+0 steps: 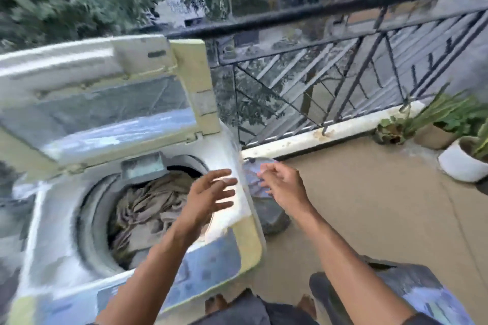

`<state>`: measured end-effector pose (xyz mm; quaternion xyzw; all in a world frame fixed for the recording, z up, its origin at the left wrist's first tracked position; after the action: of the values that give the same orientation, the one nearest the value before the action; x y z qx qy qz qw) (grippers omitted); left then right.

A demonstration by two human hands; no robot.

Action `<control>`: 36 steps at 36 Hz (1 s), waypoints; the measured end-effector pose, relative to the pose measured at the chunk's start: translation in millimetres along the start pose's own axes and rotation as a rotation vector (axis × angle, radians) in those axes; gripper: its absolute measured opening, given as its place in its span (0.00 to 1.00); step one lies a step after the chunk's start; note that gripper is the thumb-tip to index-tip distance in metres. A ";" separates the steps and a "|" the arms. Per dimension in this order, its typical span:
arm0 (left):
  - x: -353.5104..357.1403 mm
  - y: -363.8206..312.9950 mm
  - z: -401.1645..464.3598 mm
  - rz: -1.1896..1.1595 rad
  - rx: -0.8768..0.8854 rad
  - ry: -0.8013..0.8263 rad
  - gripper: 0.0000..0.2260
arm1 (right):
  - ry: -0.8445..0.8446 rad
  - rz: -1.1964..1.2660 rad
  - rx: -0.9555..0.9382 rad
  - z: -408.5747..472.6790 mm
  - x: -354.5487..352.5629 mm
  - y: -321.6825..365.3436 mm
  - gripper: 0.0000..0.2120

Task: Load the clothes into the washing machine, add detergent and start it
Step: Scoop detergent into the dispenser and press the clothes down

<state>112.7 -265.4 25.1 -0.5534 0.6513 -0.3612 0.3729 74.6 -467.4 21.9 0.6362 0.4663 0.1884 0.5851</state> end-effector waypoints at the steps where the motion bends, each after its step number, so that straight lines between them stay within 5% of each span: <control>1: -20.4 1.3 4.7 -0.030 -0.007 -0.041 0.10 | 0.037 -0.006 -0.002 -1.3 18.6 7.8 0.06; 15: -222.1 50.9 64.8 -0.315 -0.250 -0.422 0.12 | 0.359 -0.013 0.240 -18.7 240.5 29.6 0.09; 22: -245.0 74.7 96.9 -0.453 -0.416 -0.433 0.10 | 0.340 -0.030 0.466 -18.8 304.7 5.1 0.03; 28: -247.4 91.2 129.9 -0.493 -0.444 -0.435 0.11 | 0.253 0.071 0.633 -8.1 326.5 -17.5 0.15; 36: -247.4 99.6 157.1 -0.532 -0.434 -0.441 0.15 | 0.195 0.184 0.700 0.8 342.7 -21.9 0.17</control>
<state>233.9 -16.9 -114.0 -0.8327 0.4509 -0.1719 0.2716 236.4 -191.7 -103.3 0.8159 0.4969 0.1294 0.2657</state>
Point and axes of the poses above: each hand's wrist, its own z-axis towards the middle knuckle, its own x-axis out of the palm, y = z × x, the point moved 6 cm from there along z, towards the middle knuckle, and after that the axes turned 13 degrees about -y, right-handed, at the moved point
